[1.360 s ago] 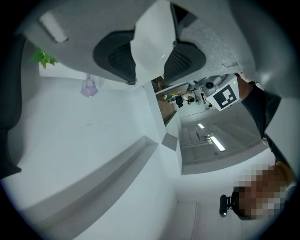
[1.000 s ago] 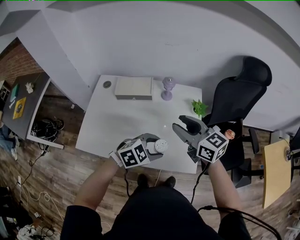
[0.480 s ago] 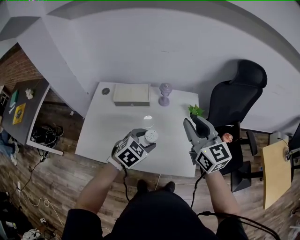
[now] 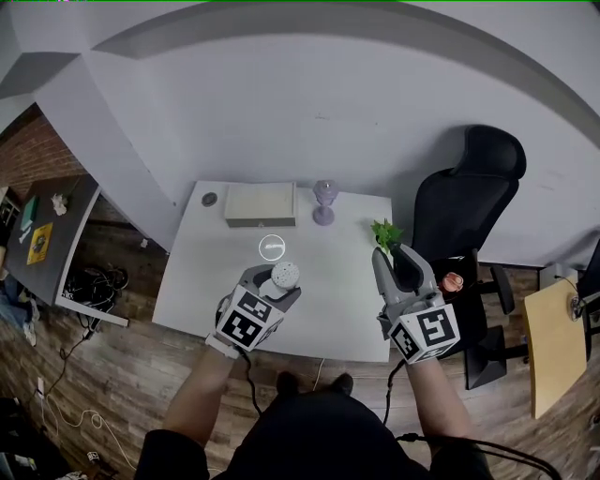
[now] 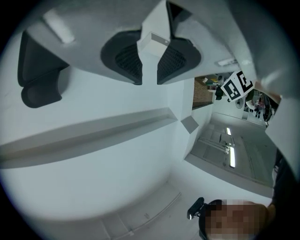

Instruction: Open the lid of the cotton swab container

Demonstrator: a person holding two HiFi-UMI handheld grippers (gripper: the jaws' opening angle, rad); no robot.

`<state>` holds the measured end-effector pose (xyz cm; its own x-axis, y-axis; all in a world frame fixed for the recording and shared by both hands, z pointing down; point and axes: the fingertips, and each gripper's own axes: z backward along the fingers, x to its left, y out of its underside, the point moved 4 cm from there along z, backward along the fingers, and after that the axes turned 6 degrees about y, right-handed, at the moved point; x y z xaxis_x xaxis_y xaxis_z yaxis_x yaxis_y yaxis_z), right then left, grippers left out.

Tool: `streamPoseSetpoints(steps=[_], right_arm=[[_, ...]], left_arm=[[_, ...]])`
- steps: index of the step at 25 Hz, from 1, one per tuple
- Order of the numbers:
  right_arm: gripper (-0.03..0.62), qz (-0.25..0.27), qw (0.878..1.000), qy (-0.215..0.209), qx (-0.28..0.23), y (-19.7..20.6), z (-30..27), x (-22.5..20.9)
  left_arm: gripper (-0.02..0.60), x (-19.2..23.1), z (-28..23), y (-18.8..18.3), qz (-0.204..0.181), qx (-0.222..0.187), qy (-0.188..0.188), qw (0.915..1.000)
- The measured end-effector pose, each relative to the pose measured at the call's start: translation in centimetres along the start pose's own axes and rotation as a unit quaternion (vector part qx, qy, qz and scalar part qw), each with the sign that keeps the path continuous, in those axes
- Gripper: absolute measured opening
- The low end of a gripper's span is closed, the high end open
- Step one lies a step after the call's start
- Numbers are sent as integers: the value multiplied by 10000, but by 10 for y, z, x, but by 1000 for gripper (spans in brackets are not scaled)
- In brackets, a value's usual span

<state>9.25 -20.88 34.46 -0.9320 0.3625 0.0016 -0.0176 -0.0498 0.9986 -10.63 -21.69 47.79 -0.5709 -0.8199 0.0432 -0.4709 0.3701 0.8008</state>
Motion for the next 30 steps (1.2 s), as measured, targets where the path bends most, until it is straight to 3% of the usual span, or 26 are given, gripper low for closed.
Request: streamPoseSetpoints(steps=[9,30], right_arm=[[89,529,9983,214,-70,4,11,-6],[84,472,9985,252,-118,5,17,-13]], left_arm=[[249,0,12,-6,277,-216,-154,9993],[249,-2,11,-8,205,-146,-219,9994]])
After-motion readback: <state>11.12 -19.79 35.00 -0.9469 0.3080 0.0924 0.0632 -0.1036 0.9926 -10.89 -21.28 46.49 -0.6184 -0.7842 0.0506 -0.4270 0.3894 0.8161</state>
